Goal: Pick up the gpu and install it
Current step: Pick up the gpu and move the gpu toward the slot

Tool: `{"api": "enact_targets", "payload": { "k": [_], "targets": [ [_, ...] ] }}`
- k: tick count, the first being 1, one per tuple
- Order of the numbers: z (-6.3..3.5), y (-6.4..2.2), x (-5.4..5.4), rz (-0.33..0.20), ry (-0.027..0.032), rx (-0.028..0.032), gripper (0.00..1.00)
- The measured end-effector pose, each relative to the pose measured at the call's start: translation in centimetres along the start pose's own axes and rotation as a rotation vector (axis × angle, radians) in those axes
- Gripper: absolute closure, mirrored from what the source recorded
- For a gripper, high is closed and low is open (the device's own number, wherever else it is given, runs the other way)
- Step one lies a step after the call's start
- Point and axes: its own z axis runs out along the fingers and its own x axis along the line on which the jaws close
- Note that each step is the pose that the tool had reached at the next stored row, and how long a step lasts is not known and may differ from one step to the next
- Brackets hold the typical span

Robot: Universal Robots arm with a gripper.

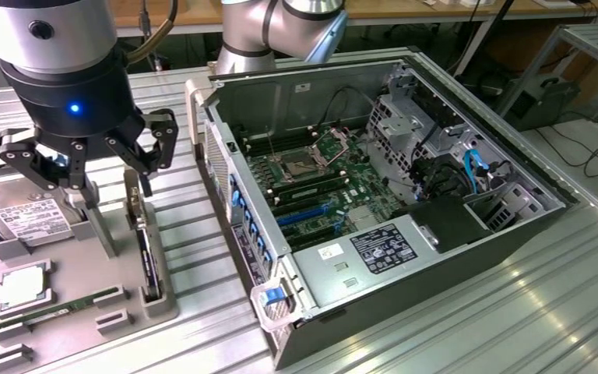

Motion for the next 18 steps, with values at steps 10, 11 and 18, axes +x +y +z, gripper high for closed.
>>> {"api": "enact_targets", "payload": {
  "k": [10, 11, 18],
  "targets": [
    [0.47, -0.05, 0.00, 0.000, 0.0000, 0.0000, 0.40],
    [0.51, -0.05, 0.00, 0.000, 0.0001, 0.0000, 0.40],
    [0.81, -0.13, 0.00, -0.001, -0.0001, 0.0001, 0.40]
  ]
}}
